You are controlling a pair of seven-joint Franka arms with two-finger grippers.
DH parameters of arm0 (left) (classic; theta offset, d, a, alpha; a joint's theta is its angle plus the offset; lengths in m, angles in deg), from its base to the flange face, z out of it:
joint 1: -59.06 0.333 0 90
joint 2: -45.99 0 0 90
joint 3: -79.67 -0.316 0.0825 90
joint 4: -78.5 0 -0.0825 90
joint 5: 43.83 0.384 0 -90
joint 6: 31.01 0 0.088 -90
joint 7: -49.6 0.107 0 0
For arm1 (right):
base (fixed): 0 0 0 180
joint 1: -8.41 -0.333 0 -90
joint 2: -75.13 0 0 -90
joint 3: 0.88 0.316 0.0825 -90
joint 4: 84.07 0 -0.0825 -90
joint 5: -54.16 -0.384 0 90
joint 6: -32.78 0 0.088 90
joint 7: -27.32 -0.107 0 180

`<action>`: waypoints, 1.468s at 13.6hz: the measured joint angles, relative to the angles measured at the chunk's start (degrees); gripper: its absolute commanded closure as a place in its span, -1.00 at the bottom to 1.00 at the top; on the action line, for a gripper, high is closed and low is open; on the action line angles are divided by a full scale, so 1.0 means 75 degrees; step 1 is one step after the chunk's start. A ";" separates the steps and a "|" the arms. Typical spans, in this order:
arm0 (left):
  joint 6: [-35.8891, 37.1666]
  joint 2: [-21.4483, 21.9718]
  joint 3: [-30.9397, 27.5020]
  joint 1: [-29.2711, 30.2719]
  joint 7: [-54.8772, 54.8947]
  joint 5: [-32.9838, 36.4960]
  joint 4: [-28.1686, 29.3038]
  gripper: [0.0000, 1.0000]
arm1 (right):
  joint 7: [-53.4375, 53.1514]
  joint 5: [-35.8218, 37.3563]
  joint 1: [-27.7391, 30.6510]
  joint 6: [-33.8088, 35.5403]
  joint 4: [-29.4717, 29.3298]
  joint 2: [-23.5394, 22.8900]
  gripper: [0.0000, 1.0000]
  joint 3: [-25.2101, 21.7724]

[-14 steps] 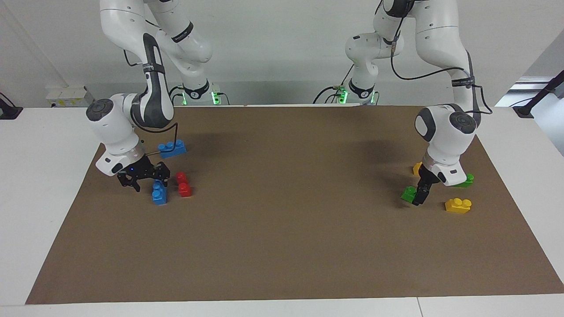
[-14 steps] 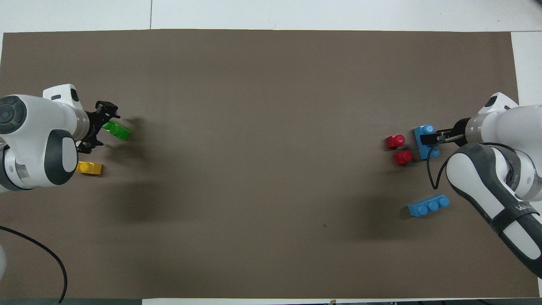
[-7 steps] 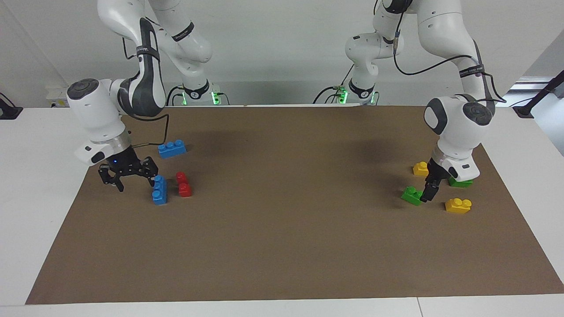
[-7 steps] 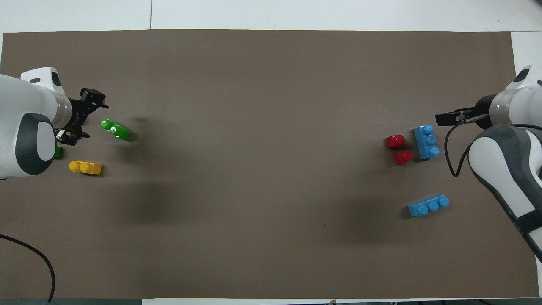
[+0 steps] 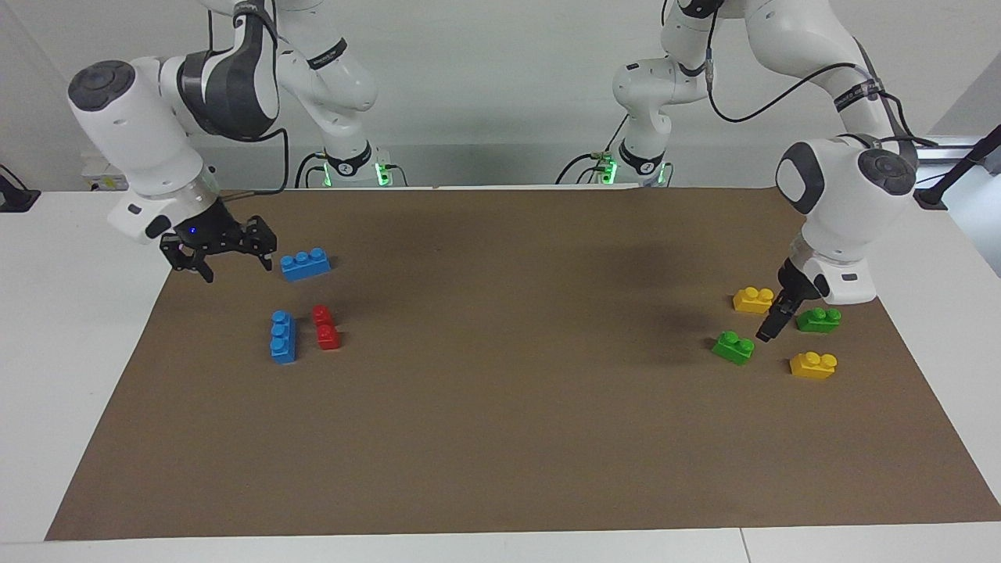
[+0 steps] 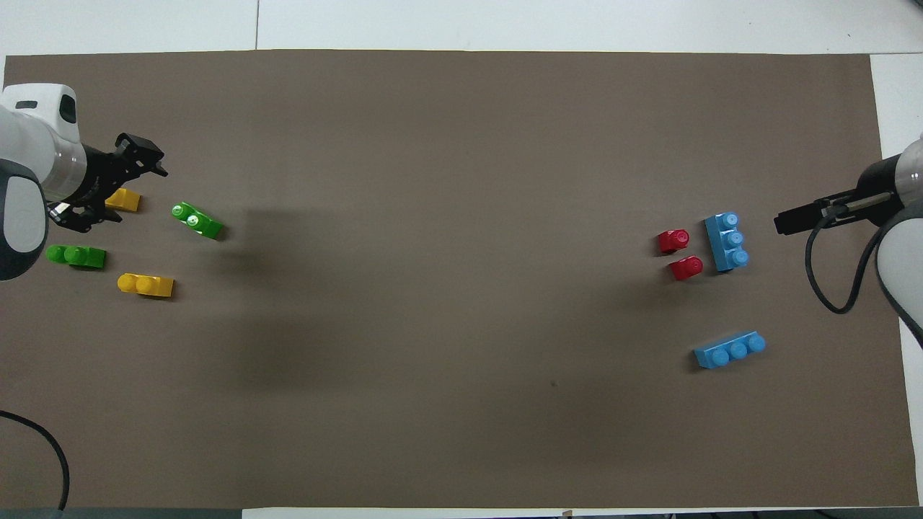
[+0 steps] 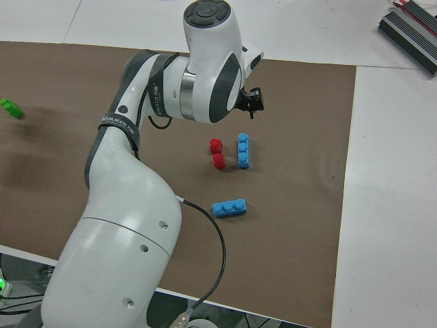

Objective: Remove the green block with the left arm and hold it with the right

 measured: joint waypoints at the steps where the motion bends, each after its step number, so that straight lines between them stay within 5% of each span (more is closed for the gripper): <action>1: 0.0240 0.0117 0.0003 -0.0001 0.0387 0.0000 -0.0103 -1.00 | -0.0244 -0.0001 -0.0005 0.0495 -0.0290 0.0114 -1.00 0.0093; 4: 0.1017 0.0414 0.0051 -0.0003 0.1455 0.0000 -0.0488 -1.00 | -0.1169 -0.0001 -0.0013 0.1567 -0.0988 0.0229 -1.00 0.0392; 11: 0.2735 0.1379 0.0175 -0.0008 0.3928 0.0000 -0.0911 -1.00 | -0.1318 -0.0001 -0.0110 0.2528 -0.1148 0.0562 -1.00 0.0468; 18: 0.3342 0.1889 0.0289 -0.0009 0.4591 -0.0008 -0.0915 -1.00 | -0.1781 -0.0001 -0.2981 0.2314 -0.1151 0.0704 -1.00 -0.2379; 20: 0.3573 0.1894 0.0290 -0.0009 0.4658 -0.0013 -0.0989 -1.00 | -0.1895 -0.0001 -0.3214 0.2266 -0.1152 0.0644 -1.00 -0.2566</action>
